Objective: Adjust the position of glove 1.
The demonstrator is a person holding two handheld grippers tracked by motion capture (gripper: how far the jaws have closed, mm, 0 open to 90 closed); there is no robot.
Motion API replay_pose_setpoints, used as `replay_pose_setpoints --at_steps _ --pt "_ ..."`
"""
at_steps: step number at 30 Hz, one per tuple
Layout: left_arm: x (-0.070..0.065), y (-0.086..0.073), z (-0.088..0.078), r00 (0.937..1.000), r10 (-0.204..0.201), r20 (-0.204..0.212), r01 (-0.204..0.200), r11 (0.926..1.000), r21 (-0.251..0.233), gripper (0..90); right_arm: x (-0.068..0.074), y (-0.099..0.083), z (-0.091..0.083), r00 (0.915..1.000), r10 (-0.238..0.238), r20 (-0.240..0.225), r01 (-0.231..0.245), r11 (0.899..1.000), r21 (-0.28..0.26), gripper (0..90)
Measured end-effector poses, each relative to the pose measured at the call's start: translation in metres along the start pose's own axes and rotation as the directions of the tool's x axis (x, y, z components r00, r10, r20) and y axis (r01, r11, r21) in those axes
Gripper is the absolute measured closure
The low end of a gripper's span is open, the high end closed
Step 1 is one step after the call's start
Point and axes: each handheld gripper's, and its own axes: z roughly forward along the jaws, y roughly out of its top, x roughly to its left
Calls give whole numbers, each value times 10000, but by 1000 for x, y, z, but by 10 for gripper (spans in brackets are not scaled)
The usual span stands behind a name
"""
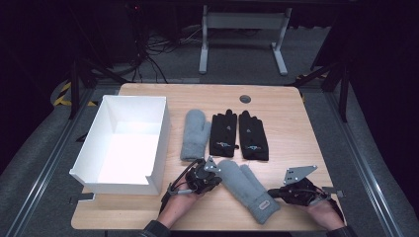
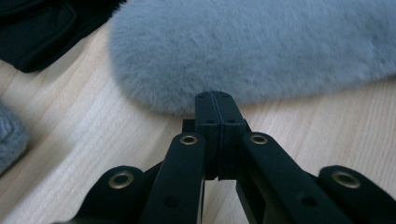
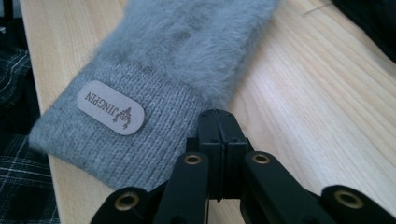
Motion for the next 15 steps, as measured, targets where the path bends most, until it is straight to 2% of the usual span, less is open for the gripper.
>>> replay_pose_setpoints --at_steps 4,15 --pt "1 6 4 10000 -27 -35 28 9998 186 900 5 4 4 9995 -182 -252 184 9998 49 900" --pt "3 17 13 10000 -17 -32 18 10000 91 900 19 17 18 9941 -574 -921 577 9983 13 900"
